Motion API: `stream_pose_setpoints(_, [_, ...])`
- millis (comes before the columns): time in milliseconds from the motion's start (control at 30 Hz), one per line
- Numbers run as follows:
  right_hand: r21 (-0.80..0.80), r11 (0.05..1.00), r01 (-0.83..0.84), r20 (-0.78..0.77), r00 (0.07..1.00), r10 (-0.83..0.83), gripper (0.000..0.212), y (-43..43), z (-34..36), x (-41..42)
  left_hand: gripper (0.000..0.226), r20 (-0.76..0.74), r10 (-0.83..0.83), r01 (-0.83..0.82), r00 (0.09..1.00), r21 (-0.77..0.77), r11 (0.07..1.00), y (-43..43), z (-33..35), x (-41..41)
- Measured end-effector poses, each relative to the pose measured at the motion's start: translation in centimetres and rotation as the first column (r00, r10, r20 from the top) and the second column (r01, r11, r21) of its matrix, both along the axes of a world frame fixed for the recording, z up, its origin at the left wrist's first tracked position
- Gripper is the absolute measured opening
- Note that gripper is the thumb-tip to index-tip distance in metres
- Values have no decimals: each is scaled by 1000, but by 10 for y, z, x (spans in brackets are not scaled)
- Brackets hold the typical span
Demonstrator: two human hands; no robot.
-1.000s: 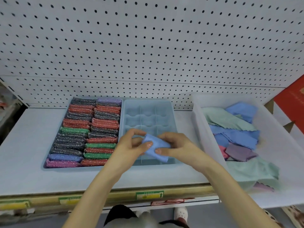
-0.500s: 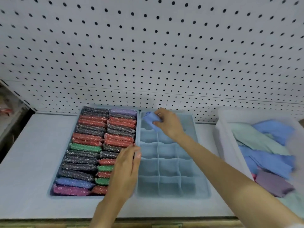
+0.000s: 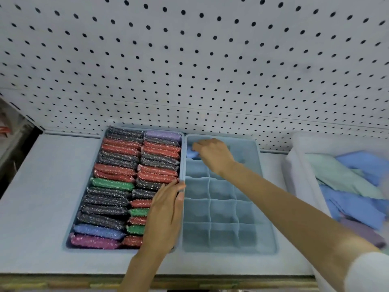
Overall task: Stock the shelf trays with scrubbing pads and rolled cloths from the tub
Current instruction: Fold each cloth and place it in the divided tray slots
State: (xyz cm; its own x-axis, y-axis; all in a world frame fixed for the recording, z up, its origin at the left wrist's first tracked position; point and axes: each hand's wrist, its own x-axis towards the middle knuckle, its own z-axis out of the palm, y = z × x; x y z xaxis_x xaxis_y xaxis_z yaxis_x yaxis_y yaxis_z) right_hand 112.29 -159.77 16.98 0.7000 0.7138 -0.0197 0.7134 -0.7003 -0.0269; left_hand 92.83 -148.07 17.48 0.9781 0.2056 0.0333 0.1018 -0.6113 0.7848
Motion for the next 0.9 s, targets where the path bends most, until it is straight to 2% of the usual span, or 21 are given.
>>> stream_pose_setpoints(67, [37,989,144,-102,985,-139,16,2,-1,4,53,1,2,-2,1000,2,1000,0,0,0])
stream_pose_setpoints(133, [100,962,253,-208,951,-228,14,1,-5,7,53,3,7,-7,1000,6,1000,0,0,0])
stream_pose_setpoints(233, [143,948,285,-252,937,-244,15,-1,-7,5,51,24,9,-9,1000,12,1000,-1,0,0])
stream_pose_setpoints(367, [183,944,275,-305,929,-211,15,-4,-9,5,51,39,16,-16,999,6,1000,-2,0,2])
stream_pose_setpoints(533, [261,933,249,-295,941,-168,15,-15,-9,6,51,44,23,-23,999,1,1000,-2,1,0])
stream_pose_setpoints(800, [81,993,89,-295,954,-61,13,-12,-13,5,52,40,17,-18,999,14,1000,-2,-1,-1])
stream_pose_setpoints(900, [31,994,106,-318,944,-91,30,-15,-6,11,53,41,18,-19,999,22,1000,-2,-2,-2])
